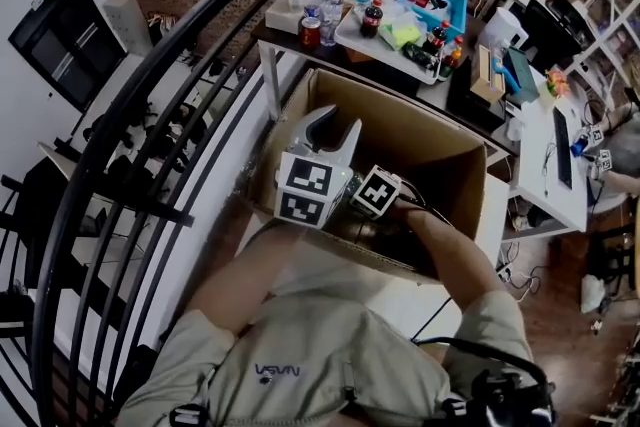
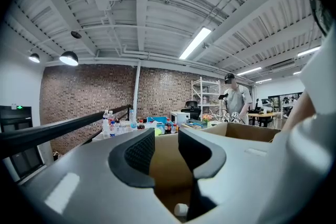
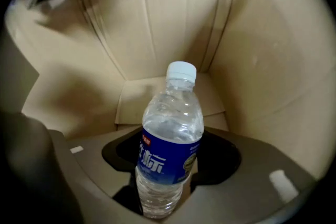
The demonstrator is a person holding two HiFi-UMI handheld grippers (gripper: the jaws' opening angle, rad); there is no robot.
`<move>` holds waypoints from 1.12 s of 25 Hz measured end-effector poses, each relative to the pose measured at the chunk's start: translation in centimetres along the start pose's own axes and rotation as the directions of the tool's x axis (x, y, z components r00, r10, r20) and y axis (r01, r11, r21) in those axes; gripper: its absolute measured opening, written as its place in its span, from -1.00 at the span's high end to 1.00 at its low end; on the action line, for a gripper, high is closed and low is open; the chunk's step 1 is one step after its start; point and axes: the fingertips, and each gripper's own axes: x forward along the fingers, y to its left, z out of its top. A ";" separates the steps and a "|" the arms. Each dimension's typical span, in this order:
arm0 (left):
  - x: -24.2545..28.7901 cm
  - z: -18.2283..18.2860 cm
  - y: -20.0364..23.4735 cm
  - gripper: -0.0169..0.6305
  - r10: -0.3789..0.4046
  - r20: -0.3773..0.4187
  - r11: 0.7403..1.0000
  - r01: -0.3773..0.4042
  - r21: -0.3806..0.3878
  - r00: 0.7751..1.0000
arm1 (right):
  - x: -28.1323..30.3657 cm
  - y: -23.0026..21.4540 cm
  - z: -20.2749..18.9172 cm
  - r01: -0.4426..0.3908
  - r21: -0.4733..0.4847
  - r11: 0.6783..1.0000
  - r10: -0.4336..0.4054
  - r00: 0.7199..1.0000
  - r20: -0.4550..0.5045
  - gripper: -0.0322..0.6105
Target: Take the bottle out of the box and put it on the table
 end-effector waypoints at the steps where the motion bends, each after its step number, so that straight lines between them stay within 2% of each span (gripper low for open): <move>1: -0.1 0.0 0.0 0.59 0.000 0.002 1.000 0.000 0.003 1.000 | -0.8 -0.1 0.5 0.003 0.016 1.000 -0.004 1.000 0.029 0.03; 3: -0.1 -0.1 0.1 0.59 -0.001 0.008 1.000 0.001 0.003 1.000 | -2.6 -0.3 1.0 -0.003 0.067 0.998 -0.003 0.997 0.077 0.03; 5: -0.2 -0.3 0.2 0.59 -0.002 0.013 1.000 0.002 0.000 1.000 | -5.0 -1.2 2.3 0.022 0.117 0.993 -0.042 0.985 0.169 0.03; 8: -0.3 0.0 0.2 0.59 -0.004 0.020 1.000 0.004 0.000 1.000 | -9.6 -2.6 3.8 0.034 0.225 0.974 -0.108 0.939 0.325 0.03; 12: -0.2 0.9 -0.5 0.59 -0.022 0.029 1.000 0.022 0.005 0.999 | -17.4 -4.0 4.9 0.064 0.337 0.939 -0.237 0.832 0.501 0.03; 16: -0.5 2.2 -2.0 0.59 -0.054 0.053 0.998 0.054 0.015 0.997 | -24.2 -4.1 4.7 0.117 0.414 0.903 -0.367 0.710 0.601 0.03; 21: -1.1 3.4 -3.9 0.59 -0.081 0.086 0.997 0.080 0.015 0.993 | -31.0 -3.6 3.8 0.199 0.471 0.860 -0.492 0.573 0.655 0.03; 24: -1.4 3.8 -5.0 0.59 -0.105 0.101 0.994 0.104 0.015 0.989 | -34.3 -3.3 2.7 0.240 0.521 0.819 -0.565 0.495 0.661 0.03; 28: -2.1 4.8 -6.3 0.59 -0.156 0.128 0.988 0.155 0.015 0.979 | -38.0 -2.4 1.3 0.268 0.592 0.760 -0.646 0.414 0.641 0.03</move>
